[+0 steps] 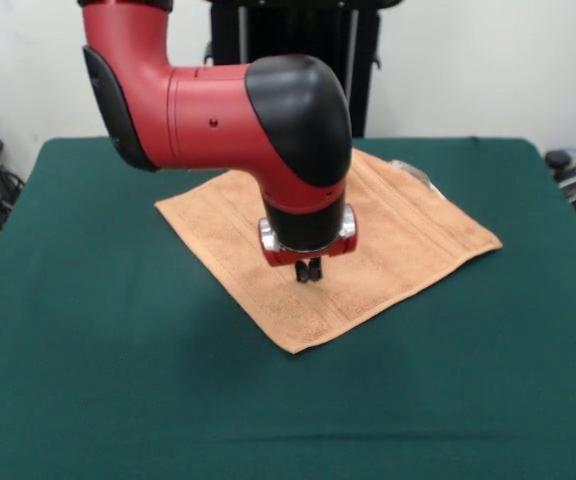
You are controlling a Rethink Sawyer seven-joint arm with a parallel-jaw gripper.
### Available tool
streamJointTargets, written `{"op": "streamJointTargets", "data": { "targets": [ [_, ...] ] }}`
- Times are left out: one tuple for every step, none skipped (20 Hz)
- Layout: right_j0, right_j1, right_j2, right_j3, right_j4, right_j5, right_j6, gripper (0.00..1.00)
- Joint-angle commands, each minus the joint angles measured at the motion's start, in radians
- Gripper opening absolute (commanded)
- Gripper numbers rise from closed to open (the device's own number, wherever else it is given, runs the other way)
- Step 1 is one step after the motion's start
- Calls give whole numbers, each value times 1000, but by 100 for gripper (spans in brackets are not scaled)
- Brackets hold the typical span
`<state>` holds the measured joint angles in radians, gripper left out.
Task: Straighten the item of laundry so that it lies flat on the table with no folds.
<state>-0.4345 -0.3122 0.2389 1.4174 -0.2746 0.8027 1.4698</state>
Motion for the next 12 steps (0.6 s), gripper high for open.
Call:
{"op": "streamJointTargets", "data": {
  "targets": [
    [-44, 71, -22, -185, -176, -459, 56, 0],
    [-40, 66, -28, -182, -178, -460, 69, 0],
    [-36, 60, -34, -180, -181, -462, 83, 0],
    [-32, 54, -41, -177, -184, -463, 96, 0],
    [-28, 52, -46, -179, -186, -463, 104, 0],
    [-25, 50, -50, -180, -189, -464, 113, 0],
    [-24, 49, -51, -182, -190, -461, 115, 0],
    [-22, 44, -53, -182, -191, -456, 117, 0],
    [-21, 42, -55, -181, -194, -455, 122, 0],
    [-20, 39, -58, -179, -196, -454, 126, 0],
    [-18, 35, -61, -178, -199, -457, 130, 0],
    [-17, 32, -64, -177, -203, -460, 135, 0]
  ]
}}
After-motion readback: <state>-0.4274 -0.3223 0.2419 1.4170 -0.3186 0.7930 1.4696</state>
